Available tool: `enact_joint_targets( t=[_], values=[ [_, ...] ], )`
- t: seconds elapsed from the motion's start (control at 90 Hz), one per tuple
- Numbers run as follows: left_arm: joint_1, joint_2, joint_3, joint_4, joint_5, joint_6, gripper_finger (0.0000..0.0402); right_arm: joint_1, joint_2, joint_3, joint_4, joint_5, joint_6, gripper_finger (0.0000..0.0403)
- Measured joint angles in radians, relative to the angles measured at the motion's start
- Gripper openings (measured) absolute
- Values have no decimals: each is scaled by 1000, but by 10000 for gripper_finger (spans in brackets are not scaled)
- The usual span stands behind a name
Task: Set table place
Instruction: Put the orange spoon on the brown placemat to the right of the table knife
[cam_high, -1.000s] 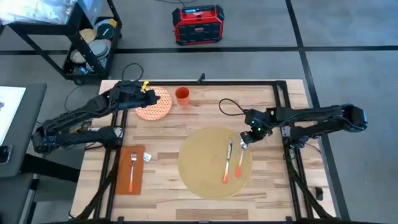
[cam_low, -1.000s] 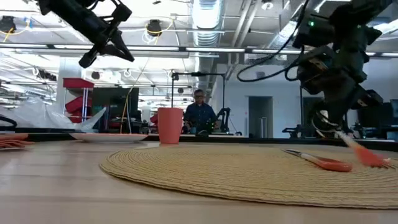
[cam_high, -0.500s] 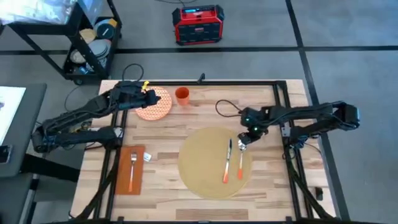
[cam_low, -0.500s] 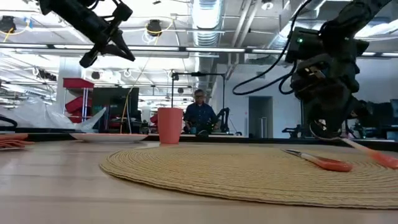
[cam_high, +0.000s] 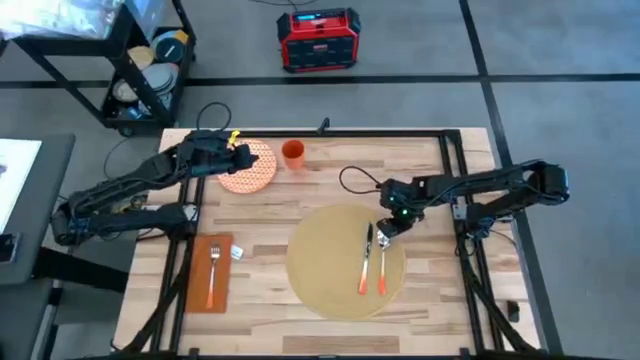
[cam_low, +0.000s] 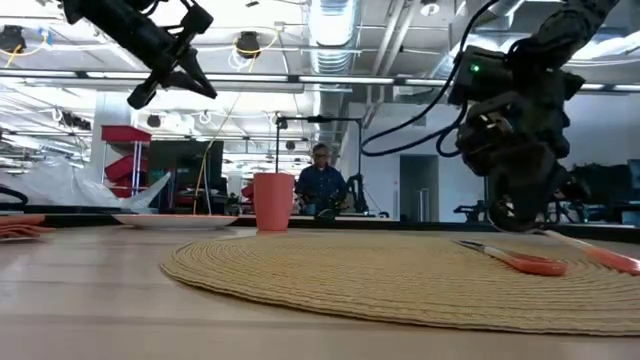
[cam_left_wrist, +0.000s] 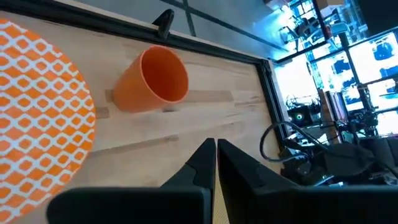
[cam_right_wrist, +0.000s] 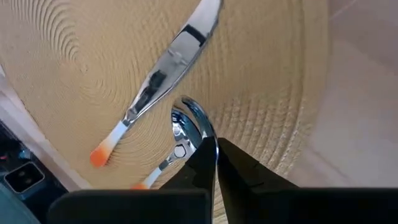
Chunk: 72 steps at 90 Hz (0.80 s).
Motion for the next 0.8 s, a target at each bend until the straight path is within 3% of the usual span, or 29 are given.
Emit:
enact_joint_targets(
  t=[0.8],
  values=[
    [0, 0, 0, 0, -3, -22, 0, -7, 0, 0, -33, 49, 14, 0]
  ],
)
